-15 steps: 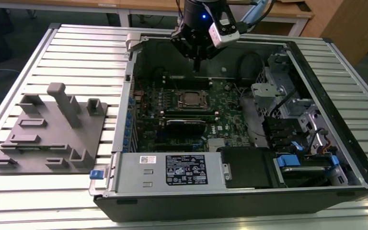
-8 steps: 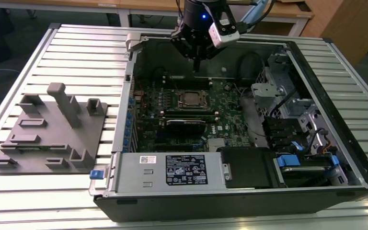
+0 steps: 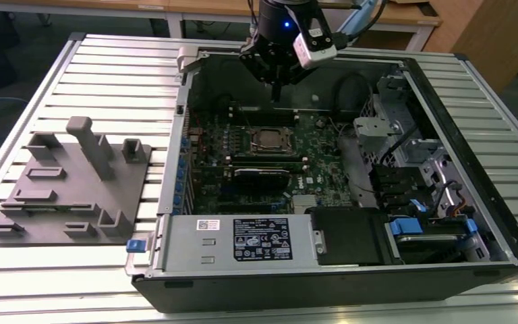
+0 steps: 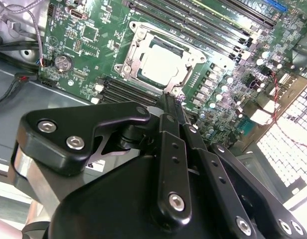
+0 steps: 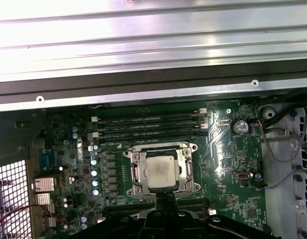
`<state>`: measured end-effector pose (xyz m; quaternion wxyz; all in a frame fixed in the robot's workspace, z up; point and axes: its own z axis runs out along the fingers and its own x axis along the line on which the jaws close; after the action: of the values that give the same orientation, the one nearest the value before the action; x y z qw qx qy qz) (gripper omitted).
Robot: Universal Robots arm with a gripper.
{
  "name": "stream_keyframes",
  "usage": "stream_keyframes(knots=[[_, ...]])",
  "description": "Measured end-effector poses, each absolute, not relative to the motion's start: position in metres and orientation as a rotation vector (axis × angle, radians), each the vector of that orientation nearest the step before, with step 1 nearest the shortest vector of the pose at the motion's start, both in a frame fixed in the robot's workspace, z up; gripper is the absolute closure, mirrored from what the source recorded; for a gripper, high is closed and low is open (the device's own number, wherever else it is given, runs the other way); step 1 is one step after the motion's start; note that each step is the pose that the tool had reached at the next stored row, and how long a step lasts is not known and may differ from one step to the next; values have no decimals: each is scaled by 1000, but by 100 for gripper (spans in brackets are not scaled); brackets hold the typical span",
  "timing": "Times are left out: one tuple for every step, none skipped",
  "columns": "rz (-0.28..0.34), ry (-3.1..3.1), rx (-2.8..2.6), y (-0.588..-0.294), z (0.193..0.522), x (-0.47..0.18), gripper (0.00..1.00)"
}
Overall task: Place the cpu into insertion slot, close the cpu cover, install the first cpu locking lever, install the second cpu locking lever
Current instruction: 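Install the first cpu locking lever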
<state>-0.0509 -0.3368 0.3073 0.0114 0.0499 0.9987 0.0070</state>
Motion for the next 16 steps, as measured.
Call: stream_keyframes(knots=[[22, 3115, 156, -337, 307, -51, 90], [22, 3115, 156, -337, 307, -51, 90], [22, 3115, 156, -337, 307, -51, 90], [22, 3115, 156, -337, 307, -51, 90], [22, 3115, 156, -337, 307, -51, 90], [23, 3114, 156, -337, 306, -51, 90], [22, 3115, 156, -337, 305, -51, 90], [22, 3115, 156, -337, 305, -51, 90], [22, 3115, 156, -337, 305, -51, 90], [22, 3115, 156, -337, 305, -51, 90], [22, 3115, 156, -337, 305, -51, 90], [22, 3115, 156, -337, 304, -51, 90], [23, 3115, 156, -337, 304, -51, 90], [23, 3115, 156, -337, 303, -51, 90], [24, 3115, 156, -337, 302, -51, 90], [24, 3115, 156, -337, 302, -51, 90]])
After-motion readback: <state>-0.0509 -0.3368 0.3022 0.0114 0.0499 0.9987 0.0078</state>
